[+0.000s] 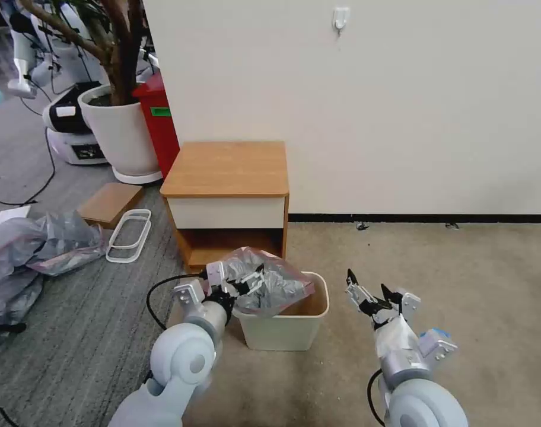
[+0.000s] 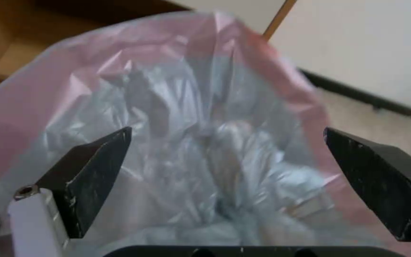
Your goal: Pick up the garbage bag from the table and place it over the trash can.
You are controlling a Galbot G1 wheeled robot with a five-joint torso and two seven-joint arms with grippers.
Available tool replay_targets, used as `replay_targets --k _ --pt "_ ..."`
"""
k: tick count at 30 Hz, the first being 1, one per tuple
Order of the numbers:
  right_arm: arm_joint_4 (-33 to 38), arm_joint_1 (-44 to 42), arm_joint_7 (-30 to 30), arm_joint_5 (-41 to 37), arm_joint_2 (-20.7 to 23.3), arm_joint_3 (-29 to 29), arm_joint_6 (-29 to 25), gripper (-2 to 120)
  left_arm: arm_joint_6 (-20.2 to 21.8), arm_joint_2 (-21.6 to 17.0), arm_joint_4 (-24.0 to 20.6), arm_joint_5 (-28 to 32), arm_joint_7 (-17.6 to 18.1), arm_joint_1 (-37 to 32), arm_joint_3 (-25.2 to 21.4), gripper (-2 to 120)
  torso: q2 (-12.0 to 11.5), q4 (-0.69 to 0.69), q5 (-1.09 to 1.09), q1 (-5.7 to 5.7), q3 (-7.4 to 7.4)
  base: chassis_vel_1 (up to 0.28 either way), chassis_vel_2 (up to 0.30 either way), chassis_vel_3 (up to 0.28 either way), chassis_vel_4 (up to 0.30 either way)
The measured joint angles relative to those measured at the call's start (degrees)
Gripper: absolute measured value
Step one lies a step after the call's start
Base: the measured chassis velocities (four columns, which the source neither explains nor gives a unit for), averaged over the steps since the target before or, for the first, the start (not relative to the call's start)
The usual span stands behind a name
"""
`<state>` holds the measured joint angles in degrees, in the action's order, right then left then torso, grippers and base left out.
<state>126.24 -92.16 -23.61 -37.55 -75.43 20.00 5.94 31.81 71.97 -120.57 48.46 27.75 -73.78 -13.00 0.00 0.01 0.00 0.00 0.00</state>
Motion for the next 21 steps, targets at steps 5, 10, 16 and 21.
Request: replay_targets --k 5,10,16,21 --pt "-0.21 0.12 0.05 0.13 -0.20 -0.43 -0.10 93 1.02 -1.74 0.97 0.45 -0.01 0.38 -0.01 100 0.00 0.00 0.00 0.00 0.00 0.000 0.000 0.000 0.000" --pt "-0.53 0.26 0.09 0.14 -0.15 -0.46 -0.39 89 1.21 -2.36 2.22 0.45 -0.05 0.48 -0.15 100 0.00 0.00 0.00 0.00 0.00 0.000 0.000 0.000 0.000" --pt "-1.00 0.30 0.13 0.09 0.02 -0.40 -0.81 80 2.10 -2.59 3.16 0.37 -0.22 -0.01 -0.08 100 0.00 0.00 0.00 0.00 0.00 0.000 0.000 0.000 0.000" --pt "-1.18 0.29 0.13 -0.04 0.06 -0.14 -1.04 76 3.24 -2.86 3.46 0.22 -0.55 -0.11 0.53 100 0.00 0.00 0.00 0.00 0.00 0.000 0.000 0.000 0.000"
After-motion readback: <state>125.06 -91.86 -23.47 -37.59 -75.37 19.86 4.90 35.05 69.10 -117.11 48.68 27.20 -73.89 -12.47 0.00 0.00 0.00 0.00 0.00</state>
